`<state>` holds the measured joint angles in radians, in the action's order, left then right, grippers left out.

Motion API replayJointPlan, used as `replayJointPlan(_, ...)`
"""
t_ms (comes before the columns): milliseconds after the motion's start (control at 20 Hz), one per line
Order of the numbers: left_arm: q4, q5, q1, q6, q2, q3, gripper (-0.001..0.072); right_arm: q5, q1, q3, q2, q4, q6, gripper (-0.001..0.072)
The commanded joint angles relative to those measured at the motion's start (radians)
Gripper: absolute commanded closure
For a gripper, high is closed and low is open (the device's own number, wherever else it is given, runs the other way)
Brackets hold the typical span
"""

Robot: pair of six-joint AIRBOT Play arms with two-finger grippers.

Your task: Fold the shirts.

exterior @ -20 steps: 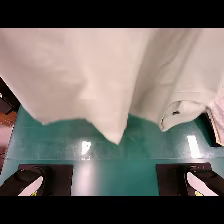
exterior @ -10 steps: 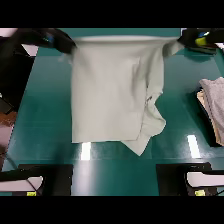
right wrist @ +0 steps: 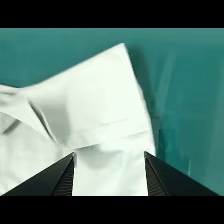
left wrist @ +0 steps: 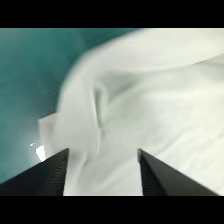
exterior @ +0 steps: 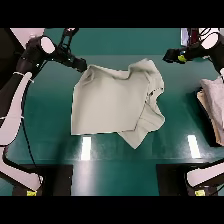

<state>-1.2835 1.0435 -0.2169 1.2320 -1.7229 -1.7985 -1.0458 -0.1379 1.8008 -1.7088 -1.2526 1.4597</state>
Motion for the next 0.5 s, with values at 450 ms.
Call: replayJointPlan(450, 0.135, 0.318, 0.3, 0.027, 0.424, 0.64, 0.0223, -0.391, 0.0, -0.414, 0.447, 0.2, -0.063, 0.0283)
